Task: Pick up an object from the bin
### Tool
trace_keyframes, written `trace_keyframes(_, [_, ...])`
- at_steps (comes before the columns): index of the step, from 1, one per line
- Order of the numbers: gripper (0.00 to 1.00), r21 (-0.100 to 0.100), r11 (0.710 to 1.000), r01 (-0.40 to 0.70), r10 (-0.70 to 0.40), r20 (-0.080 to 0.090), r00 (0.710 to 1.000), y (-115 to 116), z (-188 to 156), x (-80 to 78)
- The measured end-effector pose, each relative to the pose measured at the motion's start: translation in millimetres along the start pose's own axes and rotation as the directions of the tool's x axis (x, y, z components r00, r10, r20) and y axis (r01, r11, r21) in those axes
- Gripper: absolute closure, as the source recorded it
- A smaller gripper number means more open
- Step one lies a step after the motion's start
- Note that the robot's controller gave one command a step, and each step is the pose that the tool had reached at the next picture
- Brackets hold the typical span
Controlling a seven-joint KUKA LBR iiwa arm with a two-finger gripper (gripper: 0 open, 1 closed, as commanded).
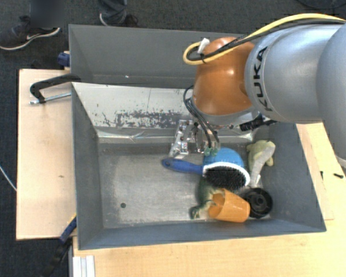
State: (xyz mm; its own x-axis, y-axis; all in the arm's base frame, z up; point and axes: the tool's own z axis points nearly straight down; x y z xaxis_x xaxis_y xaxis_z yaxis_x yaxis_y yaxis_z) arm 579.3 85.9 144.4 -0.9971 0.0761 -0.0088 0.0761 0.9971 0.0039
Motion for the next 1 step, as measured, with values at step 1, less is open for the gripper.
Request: trace_keyframes(1, [1.00,0.001,1.000,0.020,-0.020,-0.002,1.000,-0.8,-20.9,8.6])
